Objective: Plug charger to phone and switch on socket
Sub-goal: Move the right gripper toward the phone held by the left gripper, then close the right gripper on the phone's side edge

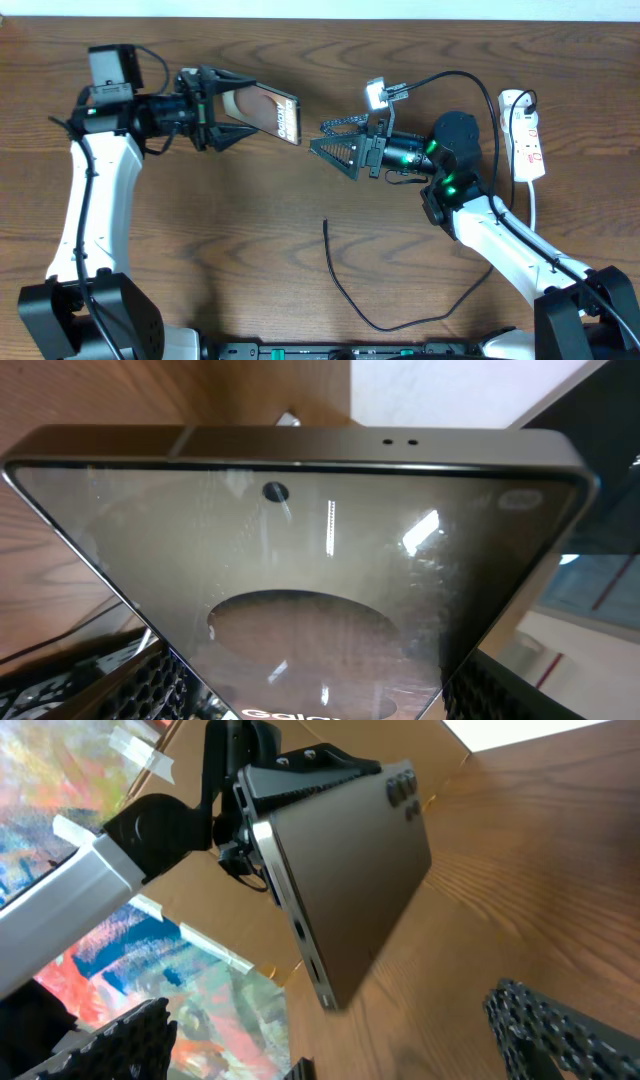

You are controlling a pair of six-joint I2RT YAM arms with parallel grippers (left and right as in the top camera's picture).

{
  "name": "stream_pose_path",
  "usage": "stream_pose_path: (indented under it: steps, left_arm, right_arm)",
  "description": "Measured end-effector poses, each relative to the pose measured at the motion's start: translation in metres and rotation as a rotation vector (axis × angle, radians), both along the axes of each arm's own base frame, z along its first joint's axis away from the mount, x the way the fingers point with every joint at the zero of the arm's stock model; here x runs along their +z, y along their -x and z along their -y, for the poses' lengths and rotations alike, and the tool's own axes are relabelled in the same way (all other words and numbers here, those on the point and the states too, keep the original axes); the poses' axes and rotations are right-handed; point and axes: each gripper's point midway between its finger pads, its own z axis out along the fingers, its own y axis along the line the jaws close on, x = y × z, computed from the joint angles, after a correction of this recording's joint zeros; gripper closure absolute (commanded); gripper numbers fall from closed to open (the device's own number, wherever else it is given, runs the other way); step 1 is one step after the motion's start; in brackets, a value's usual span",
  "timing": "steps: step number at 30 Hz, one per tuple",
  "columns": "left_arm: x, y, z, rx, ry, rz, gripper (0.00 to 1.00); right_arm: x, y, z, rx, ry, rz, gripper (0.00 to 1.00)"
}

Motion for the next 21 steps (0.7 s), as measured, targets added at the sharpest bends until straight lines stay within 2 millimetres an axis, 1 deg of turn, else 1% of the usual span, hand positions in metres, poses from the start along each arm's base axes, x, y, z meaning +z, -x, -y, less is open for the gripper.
stream_pose_path:
  steps: [5, 8, 15, 21]
  left_arm:
    - [-0.007, 0.003, 0.018, -0.028, -0.041, -0.005, 0.93]
    - [-0.009, 0.004, 0.024, -0.039, -0.055, -0.005, 0.93]
    - [-0.013, 0.009, 0.040, -0.069, -0.084, -0.007, 0.93]
    - [-0.018, 0.016, 0.059, -0.109, -0.114, -0.010, 0.93]
  right_arm:
    - [0.000, 0.000, 0.000, -0.002, 0.002, 0.011, 0.01]
    - [-0.003, -0.001, 0.000, -0.003, 0.012, 0.004, 0.01]
    - [-0.026, -0.008, 0.002, -0.049, 0.075, -0.066, 0.01]
    - [-0.036, -0.015, 0.005, -0.094, 0.113, -0.063, 0.01]
